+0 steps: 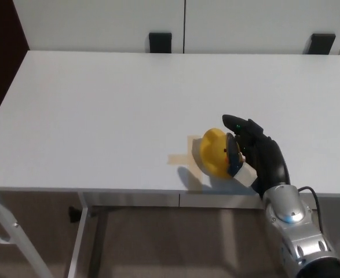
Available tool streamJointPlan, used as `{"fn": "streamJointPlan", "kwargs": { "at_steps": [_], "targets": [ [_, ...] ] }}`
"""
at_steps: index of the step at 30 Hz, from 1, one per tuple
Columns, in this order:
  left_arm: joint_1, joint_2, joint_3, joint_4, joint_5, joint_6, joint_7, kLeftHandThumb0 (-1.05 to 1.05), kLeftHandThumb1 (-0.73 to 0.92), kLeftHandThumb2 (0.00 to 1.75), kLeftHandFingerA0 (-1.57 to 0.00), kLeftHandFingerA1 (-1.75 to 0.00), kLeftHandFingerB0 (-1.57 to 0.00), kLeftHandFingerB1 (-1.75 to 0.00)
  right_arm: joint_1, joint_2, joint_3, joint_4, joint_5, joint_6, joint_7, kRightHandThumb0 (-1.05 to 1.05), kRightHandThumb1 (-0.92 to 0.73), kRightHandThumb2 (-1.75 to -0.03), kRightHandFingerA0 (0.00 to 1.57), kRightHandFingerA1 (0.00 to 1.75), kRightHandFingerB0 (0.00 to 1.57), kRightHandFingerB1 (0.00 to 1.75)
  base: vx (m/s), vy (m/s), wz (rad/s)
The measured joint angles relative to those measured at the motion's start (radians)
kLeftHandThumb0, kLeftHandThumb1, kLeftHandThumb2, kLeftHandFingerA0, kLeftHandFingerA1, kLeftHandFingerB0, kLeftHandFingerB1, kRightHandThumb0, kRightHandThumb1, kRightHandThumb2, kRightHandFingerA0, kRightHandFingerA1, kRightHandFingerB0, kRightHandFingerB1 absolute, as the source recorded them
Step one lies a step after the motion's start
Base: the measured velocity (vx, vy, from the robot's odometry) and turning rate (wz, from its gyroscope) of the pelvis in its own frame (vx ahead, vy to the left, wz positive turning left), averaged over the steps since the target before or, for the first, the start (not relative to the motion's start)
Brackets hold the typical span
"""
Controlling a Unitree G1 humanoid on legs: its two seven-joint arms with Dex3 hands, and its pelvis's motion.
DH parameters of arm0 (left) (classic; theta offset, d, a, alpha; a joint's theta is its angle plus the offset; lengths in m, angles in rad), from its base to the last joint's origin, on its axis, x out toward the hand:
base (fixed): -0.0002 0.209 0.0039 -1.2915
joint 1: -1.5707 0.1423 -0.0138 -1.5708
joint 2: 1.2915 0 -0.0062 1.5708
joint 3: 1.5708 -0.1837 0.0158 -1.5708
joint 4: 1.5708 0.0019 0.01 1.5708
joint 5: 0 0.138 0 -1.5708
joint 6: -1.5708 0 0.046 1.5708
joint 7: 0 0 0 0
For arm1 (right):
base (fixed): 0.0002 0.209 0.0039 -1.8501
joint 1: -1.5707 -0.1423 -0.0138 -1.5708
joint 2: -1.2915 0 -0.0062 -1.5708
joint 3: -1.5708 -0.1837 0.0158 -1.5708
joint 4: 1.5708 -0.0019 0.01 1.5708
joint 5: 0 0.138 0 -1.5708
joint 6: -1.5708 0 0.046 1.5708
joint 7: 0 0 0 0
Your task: The robot uses its right hand to push the yellow duck toy to the center of the white desk.
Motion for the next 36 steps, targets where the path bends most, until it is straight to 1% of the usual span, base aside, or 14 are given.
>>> {"fn": "streamJointPlan", "kwargs": {
  "at_steps": [1, 3, 4, 16, 22, 25, 26, 28, 29, 30, 31, 33, 34, 36],
  "targets": [
    [0.000, 0.000, 0.001, 0.000, 0.000, 0.000, 0.000, -0.17, 0.67, 0.59, -0.91, -0.62, -0.93, -0.57, 0.000, 0.002, 0.000, 0.000, -0.001, 0.001, -0.004, -0.92, -0.92, -0.79, 0.08, 0.44, 0.21, 0.37, 0.00, 0.000, 0.00],
    [0.000, 0.000, 0.002, 0.000, 0.000, 0.000, 0.000, -0.17, 0.67, 0.59, -0.91, -0.62, -0.93, -0.57, 0.000, 0.003, -0.001, 0.000, -0.001, 0.002, -0.005, -0.92, -0.92, -0.79, 0.08, 0.44, 0.21, 0.37, 0.00, 0.000, 0.00],
    [0.000, 0.000, 0.003, 0.001, 0.000, 0.000, 0.000, -0.10, 0.64, 0.70, -0.89, -0.65, -0.91, -0.60, 0.000, 0.003, -0.003, 0.001, -0.001, 0.002, -0.005, -0.91, -0.92, -0.79, 0.08, 0.44, 0.21, 0.37, 0.00, 0.000, 0.00],
    [0.011, 0.000, 0.003, 0.001, 0.002, 0.000, 0.000, -0.11, 0.68, 0.67, -0.88, -0.61, -0.86, -0.57, 0.000, 0.007, -0.010, -0.002, 0.000, 0.005, -0.006, -0.94, -0.91, -0.80, 0.07, 0.46, 0.20, 0.38, 0.00, 0.000, 0.00],
    [0.013, -0.001, -0.003, 0.001, 0.004, 0.000, 0.000, -0.14, 0.68, 0.64, -0.88, -0.62, -0.89, -0.58, -0.001, 0.008, -0.006, 0.002, -0.001, -0.001, -0.005, -0.95, -0.92, -0.78, 0.08, 0.48, 0.18, 0.39, 0.00, 0.000, 0.00],
    [0.015, 0.000, -0.006, 0.001, 0.005, 0.000, 0.000, -0.12, 0.66, 0.66, -0.88, -0.63, -0.90, -0.59, -0.001, 0.008, -0.006, 0.000, -0.001, -0.001, -0.005, -0.98, -0.88, -0.84, 0.05, 0.49, 0.12, 0.39, 0.00, 0.000, 0.00],
    [0.015, 0.000, -0.006, 0.001, 0.005, 0.000, 0.000, -0.10, 0.67, 0.69, -0.87, -0.65, -0.88, -0.58, -0.001, 0.008, -0.006, 0.000, -0.001, -0.001, -0.005, -0.37, -0.45, -1.10, 0.02, 0.54, 0.00, 0.50, 0.00, 0.000, 0.00],
    [0.020, 0.000, -0.007, 0.002, 0.006, 0.000, 0.000, -0.10, 0.67, 0.69, -0.87, -0.65, -0.88, -0.58, 0.002, 0.004, -0.014, -0.010, 0.003, -0.001, 0.003, -0.37, -0.45, -1.10, 0.02, 0.54, 0.00, 0.50, 0.00, 0.000, 0.00],
    [0.021, 0.000, -0.007, 0.003, 0.006, 0.000, 0.000, -0.11, 0.67, 0.67, -0.87, -0.66, -0.88, -0.58, 0.004, 0.001, -0.017, -0.015, 0.003, -0.001, 0.007, -0.95, -0.92, -0.78, 0.05, 0.47, 0.17, 0.39, 0.00, 0.000, 0.00],
    [0.022, 0.001, -0.007, 0.004, 0.006, 0.000, 0.000, -0.11, 0.67, 0.67, -0.87, -0.66, -0.88, -0.58, 0.006, -0.001, -0.020, -0.018, 0.004, -0.001, 0.011, -0.95, -0.92, -0.78, 0.05, 0.47, 0.17, 0.39, 0.00, 0.000, 0.00],
    [0.022, 0.001, -0.007, 0.004, 0.006, 0.000, 0.000, -0.13, 0.69, 0.66, -0.87, -0.63, -0.85, -0.57, 0.006, -0.001, -0.020, -0.018, 0.004, -0.001, 0.011, -0.38, -0.43, -1.09, 0.01, 0.53, 0.00, 0.50, 0.00, 0.000, 0.00],
    [0.024, 0.002, -0.008, 0.004, 0.008, 0.000, 0.000, -0.13, 0.69, 0.66, -0.87, -0.63, -0.85, -0.57, 0.021, -0.013, -0.033, -0.045, 0.012, 0.001, 0.031, -0.38, -0.43, -1.09, 0.01, 0.53, 0.00, 0.50, 0.00, 0.000, 0.00],
    [0.024, 0.002, -0.008, 0.004, 0.008, 0.000, 0.000, -0.12, 0.70, 0.67, -0.87, -0.64, -0.86, -0.57, 0.021, -0.013, -0.033, -0.045, 0.012, 0.001, 0.031, -0.95, -0.92, -0.79, 0.03, 0.46, 0.12, 0.39, 0.00, 0.000, 0.00],
    [0.028, 0.003, -0.008, 0.004, 0.009, 0.000, 0.000, -0.12, 0.70, 0.67, -0.87, -0.64, -0.86, -0.57, 0.037, -0.039, -0.056, -0.099, 0.031, 0.007, 0.066, -0.95, -0.92, -0.79, 0.03, 0.46, 0.12, 0.39, 0.00, 0.000, 0.00]
  ]
}}
